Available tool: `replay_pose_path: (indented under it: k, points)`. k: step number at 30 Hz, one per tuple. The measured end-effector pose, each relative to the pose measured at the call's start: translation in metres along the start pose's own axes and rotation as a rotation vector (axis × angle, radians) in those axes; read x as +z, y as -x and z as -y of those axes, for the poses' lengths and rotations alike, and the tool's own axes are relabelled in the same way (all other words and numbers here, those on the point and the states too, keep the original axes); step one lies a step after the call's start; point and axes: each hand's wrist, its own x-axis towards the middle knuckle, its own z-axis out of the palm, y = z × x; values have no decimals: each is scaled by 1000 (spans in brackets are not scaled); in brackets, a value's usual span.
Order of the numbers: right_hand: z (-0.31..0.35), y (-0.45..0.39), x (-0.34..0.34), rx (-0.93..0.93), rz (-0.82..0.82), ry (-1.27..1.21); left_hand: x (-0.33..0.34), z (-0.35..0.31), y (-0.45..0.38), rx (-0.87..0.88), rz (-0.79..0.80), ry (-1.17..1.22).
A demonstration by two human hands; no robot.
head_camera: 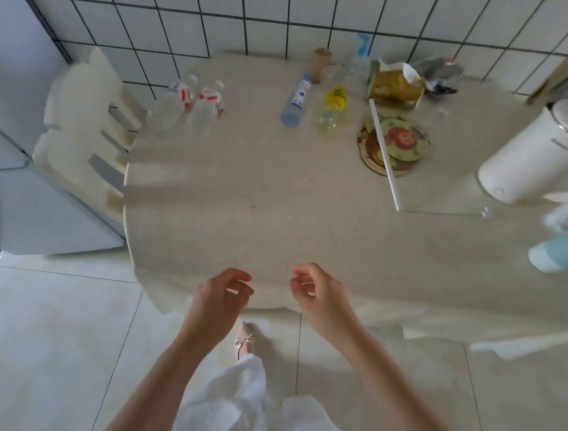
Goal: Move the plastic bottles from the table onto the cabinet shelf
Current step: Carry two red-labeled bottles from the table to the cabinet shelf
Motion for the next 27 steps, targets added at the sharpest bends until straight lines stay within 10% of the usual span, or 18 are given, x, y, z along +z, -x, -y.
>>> replay_pose_path:
  k: [27]
  points:
    - [157, -377, 53, 173, 213, -102, -163, -22, -363, -189, -189, -154]
